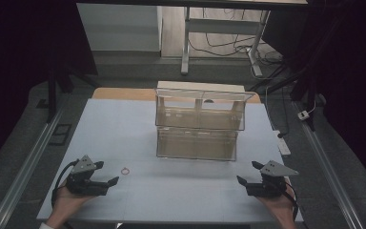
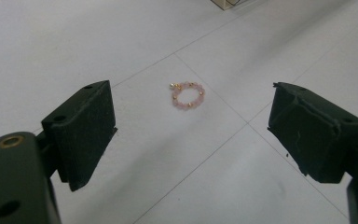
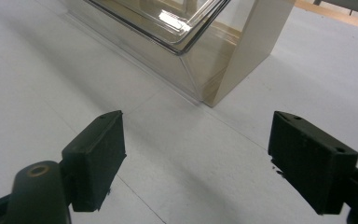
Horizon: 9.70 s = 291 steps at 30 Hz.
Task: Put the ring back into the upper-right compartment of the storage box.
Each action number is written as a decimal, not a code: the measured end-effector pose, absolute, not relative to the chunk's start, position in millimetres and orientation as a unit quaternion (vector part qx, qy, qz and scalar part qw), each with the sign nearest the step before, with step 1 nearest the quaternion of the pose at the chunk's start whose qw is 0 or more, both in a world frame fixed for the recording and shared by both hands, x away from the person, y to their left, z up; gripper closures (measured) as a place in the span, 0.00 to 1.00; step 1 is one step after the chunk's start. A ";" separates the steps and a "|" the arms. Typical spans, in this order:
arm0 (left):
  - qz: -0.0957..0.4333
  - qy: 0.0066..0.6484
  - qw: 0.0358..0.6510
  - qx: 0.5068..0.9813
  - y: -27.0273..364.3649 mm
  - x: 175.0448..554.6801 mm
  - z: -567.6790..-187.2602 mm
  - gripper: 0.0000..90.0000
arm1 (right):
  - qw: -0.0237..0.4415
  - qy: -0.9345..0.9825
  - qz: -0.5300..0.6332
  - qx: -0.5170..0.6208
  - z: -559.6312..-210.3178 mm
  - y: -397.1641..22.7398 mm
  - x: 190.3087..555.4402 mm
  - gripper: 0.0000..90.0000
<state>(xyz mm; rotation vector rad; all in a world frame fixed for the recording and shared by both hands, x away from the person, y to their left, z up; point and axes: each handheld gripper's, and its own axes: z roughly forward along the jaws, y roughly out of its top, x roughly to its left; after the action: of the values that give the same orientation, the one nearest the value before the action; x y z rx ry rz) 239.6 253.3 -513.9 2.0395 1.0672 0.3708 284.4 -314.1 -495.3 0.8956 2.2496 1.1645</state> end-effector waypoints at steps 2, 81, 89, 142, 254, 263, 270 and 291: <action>0.147 0.421 0.394 0.804 253.3 239.6 -513.8 0.17 | 0.222 0.816 0.424 0.323 -494.8 -313.7 284.2 0.22; 0.085 0.347 0.296 0.886 208.4 314.2 -474.1 0.27 | 0.219 0.827 0.404 0.323 -503.9 -309.5 282.8 0.27; 0.077 0.356 0.263 0.893 211.4 318.6 -485.0 0.31 | 0.219 0.830 0.399 0.323 -504.4 -309.7 282.8 0.27; 0.046 0.342 0.204 0.916 212.0 329.2 -518.4 0.80 | 0.215 0.836 0.389 0.322 -508.0 -307.9 283.5 0.27; 0.104 0.308 0.462 0.825 228.4 292.2 -438.2 0.96 | 0.218 0.835 0.389 0.322 -509.3 -308.1 283.4 0.28; 0.106 0.301 0.481 0.817 219.7 290.8 -429.2 0.96 | 0.219 0.834 0.388 0.326 -509.2 -308.9 283.7 0.28; 0.107 0.289 0.493 0.814 207.4 291.0 -421.1 0.96 | 0.219 0.834 0.389 0.325 -508.3 -309.1 283.2 0.28; 0.112 0.266 0.517 0.806 184.8 298.1 -403.7 0.96 | 0.221 0.831 0.391 0.327 -507.6 -311.5 282.3 0.28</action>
<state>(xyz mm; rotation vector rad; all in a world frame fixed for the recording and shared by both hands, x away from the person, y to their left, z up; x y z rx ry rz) 298.1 184.8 -403.7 1.9360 0.6377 0.2689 282.3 -311.5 -507.6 0.9043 2.2988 1.0814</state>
